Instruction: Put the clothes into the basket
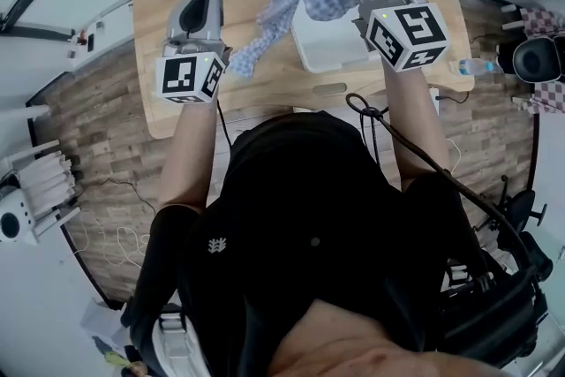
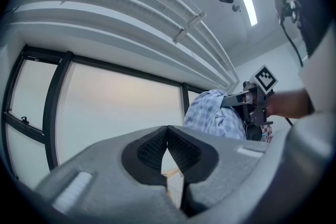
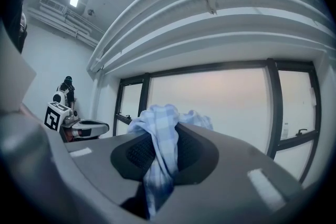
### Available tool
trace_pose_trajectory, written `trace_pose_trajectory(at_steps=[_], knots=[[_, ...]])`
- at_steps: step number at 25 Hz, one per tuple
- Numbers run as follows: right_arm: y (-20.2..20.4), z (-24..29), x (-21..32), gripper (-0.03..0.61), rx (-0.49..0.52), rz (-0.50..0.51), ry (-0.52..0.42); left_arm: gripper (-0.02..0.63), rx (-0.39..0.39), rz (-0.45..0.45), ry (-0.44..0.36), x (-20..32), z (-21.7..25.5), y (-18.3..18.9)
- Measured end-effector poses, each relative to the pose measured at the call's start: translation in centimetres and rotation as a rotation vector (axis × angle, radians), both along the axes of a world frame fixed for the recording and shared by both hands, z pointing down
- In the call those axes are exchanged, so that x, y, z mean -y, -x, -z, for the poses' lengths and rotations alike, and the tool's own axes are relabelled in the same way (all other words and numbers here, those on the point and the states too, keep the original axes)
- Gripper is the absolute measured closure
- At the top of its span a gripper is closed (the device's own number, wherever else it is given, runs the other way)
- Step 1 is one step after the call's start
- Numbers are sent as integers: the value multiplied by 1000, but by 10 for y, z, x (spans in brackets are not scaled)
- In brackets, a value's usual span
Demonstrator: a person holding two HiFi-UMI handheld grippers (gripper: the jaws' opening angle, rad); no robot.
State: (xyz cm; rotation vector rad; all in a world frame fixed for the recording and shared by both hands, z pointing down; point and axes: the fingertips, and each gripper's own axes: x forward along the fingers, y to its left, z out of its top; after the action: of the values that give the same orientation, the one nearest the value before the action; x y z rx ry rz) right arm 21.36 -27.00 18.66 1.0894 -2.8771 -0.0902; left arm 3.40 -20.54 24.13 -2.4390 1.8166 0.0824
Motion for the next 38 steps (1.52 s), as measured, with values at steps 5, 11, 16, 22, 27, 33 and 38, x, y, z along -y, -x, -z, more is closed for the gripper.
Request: trace_pose_trajectory(at_steps=[5, 11, 16, 22, 27, 33, 38], knots=[[-19, 2, 20, 500, 14, -7, 2, 614, -10, 15, 8, 11, -7, -9], [-30, 5, 37, 500, 8, -71, -2, 614, -28, 10, 40, 13, -20, -1], [-48, 8, 52, 500, 26, -154, -2, 614, -35, -23, 54, 26, -31, 5], [-50, -11, 47, 500, 31, -187, 41, 614, -34, -91, 70, 43, -33, -4], [-53, -36, 46, 500, 16, -210, 82, 614, -11, -142, 70, 56, -26, -16], [-59, -71, 54, 500, -15, -233, 136, 614, -15, -167, 95, 69, -37, -21], [-57, -96, 55, 500, -41, -235, 176, 614, -21, -180, 111, 75, -47, -22]])
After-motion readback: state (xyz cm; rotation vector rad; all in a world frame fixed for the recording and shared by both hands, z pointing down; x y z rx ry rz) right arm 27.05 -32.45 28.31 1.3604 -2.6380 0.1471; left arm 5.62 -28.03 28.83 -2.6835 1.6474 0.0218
